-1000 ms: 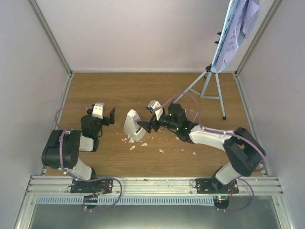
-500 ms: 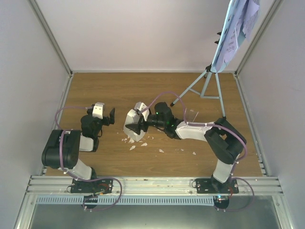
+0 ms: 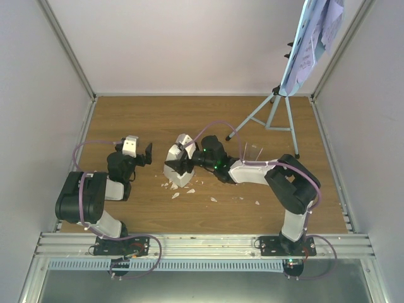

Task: Pack up the instrument practice props

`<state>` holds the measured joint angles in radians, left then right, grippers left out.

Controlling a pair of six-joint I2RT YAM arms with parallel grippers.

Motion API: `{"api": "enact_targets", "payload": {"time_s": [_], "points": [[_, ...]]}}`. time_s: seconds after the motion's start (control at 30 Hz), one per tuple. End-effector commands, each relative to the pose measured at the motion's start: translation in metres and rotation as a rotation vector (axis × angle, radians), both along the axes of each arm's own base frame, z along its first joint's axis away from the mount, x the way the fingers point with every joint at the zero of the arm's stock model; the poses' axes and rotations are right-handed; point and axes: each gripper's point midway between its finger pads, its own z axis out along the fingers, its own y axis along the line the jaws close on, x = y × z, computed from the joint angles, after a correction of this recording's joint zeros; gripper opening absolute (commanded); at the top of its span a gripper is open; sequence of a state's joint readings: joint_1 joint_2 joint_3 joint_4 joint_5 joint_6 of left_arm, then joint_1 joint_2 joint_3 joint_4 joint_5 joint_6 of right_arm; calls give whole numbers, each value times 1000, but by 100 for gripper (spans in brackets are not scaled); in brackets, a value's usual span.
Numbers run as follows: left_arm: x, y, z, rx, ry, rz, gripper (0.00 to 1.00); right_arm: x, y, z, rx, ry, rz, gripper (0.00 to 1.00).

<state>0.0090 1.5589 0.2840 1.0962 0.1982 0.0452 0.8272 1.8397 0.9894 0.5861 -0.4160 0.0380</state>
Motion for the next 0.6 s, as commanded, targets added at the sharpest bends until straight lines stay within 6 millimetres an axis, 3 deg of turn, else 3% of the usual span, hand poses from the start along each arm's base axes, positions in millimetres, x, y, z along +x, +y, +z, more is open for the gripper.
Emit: {"api": "enact_targets", "payload": {"time_s": [0.0, 0.13, 0.4, 0.57], "points": [[2, 0, 21, 18, -88, -3, 99, 10, -1, 9, 20, -45, -85, 84], [2, 0, 21, 17, -87, -3, 99, 11, -8, 12, 26, -60, -131, 68], [2, 0, 21, 17, -86, -3, 99, 15, -27, 25, 50, -65, -258, 52], [2, 0, 21, 17, -86, -4, 99, 30, -58, 29, 29, -16, -493, 54]]}}
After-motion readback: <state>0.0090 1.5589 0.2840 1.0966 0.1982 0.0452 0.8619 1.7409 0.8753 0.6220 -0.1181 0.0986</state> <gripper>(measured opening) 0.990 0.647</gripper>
